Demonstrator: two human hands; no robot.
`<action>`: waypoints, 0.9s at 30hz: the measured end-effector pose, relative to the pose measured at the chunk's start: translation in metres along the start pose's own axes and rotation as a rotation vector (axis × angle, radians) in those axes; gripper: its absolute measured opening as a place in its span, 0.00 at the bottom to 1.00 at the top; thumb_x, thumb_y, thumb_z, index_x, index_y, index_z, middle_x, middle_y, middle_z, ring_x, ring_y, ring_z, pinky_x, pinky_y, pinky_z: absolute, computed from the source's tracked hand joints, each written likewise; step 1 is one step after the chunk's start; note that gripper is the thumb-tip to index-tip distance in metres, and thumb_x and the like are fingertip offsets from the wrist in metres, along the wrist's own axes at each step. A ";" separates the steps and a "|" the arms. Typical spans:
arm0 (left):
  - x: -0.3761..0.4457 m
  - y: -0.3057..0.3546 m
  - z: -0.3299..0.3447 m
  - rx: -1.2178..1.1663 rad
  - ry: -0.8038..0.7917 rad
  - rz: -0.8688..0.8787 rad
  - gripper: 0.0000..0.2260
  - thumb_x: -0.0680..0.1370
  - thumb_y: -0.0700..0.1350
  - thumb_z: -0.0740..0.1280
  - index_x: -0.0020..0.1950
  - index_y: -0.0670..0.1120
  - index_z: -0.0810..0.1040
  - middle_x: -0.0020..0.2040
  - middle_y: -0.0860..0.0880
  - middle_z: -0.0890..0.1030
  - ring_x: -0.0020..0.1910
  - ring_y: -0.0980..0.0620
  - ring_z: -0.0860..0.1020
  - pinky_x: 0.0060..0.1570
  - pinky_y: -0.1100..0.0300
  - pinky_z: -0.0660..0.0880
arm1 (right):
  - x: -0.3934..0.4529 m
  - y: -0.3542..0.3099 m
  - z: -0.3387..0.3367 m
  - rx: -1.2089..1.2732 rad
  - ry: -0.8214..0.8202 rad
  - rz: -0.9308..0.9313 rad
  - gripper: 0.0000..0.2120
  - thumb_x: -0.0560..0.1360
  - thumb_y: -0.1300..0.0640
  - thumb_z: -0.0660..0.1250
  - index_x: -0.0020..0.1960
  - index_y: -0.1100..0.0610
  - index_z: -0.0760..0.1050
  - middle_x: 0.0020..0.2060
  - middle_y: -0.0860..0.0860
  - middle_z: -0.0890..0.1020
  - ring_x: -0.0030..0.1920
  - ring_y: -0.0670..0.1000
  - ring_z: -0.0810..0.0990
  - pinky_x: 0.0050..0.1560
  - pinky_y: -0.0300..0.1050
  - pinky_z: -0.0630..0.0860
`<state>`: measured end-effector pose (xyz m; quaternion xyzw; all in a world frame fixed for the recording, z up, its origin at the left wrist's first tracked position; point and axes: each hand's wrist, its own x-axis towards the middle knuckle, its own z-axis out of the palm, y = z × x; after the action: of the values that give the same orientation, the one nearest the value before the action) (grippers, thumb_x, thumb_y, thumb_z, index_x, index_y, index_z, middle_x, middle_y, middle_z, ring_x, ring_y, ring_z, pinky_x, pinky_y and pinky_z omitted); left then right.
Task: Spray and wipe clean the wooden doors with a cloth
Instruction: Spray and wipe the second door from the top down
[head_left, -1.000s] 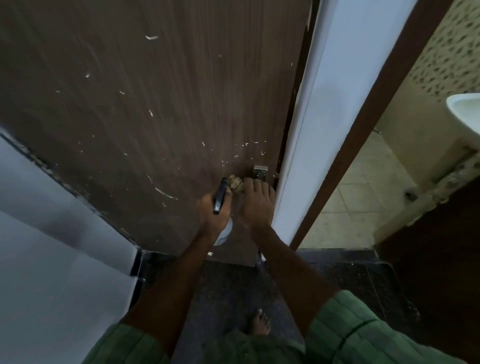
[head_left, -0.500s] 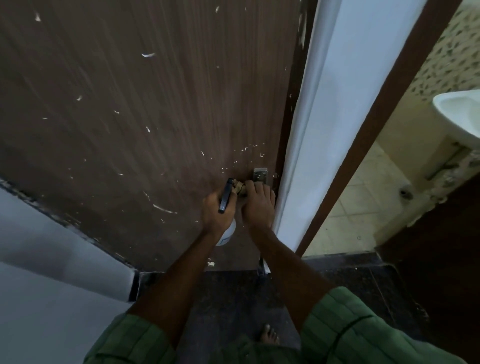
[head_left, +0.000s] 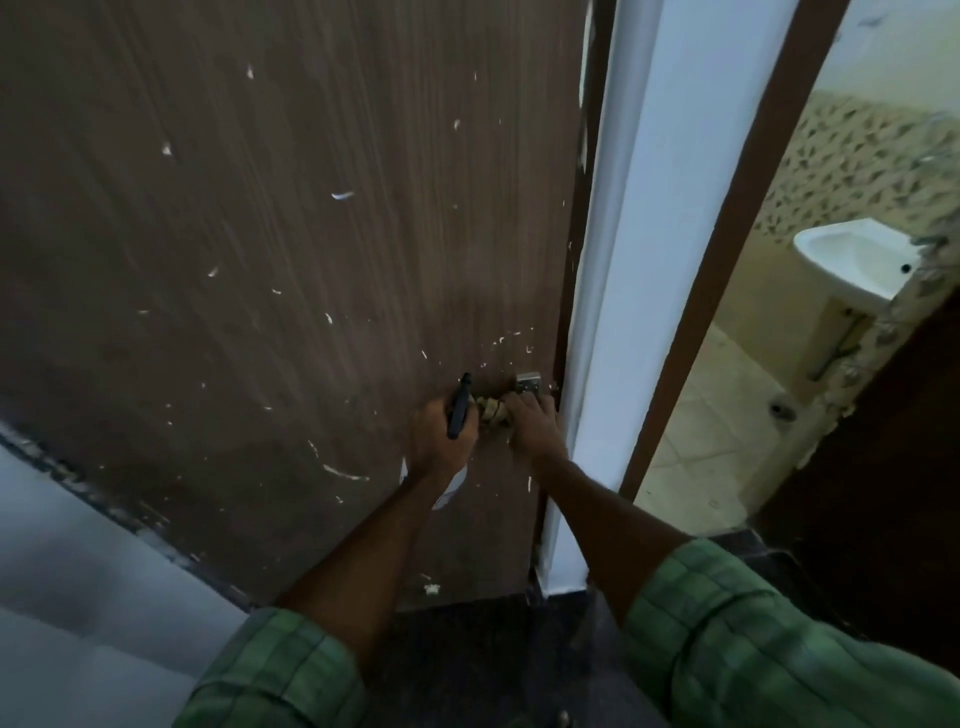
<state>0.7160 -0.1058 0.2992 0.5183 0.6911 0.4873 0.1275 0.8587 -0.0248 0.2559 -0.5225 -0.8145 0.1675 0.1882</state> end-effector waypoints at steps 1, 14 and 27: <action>0.002 0.011 -0.007 0.002 -0.015 0.025 0.16 0.82 0.44 0.70 0.34 0.49 0.74 0.27 0.56 0.70 0.25 0.56 0.69 0.29 0.61 0.63 | -0.001 -0.001 -0.008 -0.016 -0.026 -0.024 0.24 0.78 0.63 0.65 0.72 0.50 0.71 0.71 0.53 0.73 0.76 0.61 0.63 0.72 0.65 0.67; 0.069 0.160 -0.094 -0.059 0.043 0.177 0.21 0.81 0.47 0.69 0.29 0.49 0.68 0.24 0.51 0.70 0.24 0.52 0.68 0.27 0.58 0.62 | 0.005 -0.074 -0.149 -0.198 0.525 -0.354 0.28 0.74 0.52 0.77 0.70 0.49 0.69 0.66 0.56 0.70 0.62 0.56 0.74 0.41 0.51 0.83; 0.142 0.314 -0.181 -0.096 0.159 0.258 0.17 0.82 0.50 0.69 0.35 0.45 0.76 0.31 0.47 0.77 0.30 0.49 0.76 0.28 0.58 0.72 | 0.060 -0.196 -0.347 -0.061 0.993 -0.371 0.22 0.75 0.64 0.70 0.67 0.55 0.71 0.60 0.55 0.73 0.57 0.55 0.75 0.42 0.54 0.83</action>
<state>0.7180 -0.0885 0.6880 0.5560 0.6026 0.5715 0.0332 0.8489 -0.0213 0.6588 -0.3913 -0.7107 -0.1601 0.5623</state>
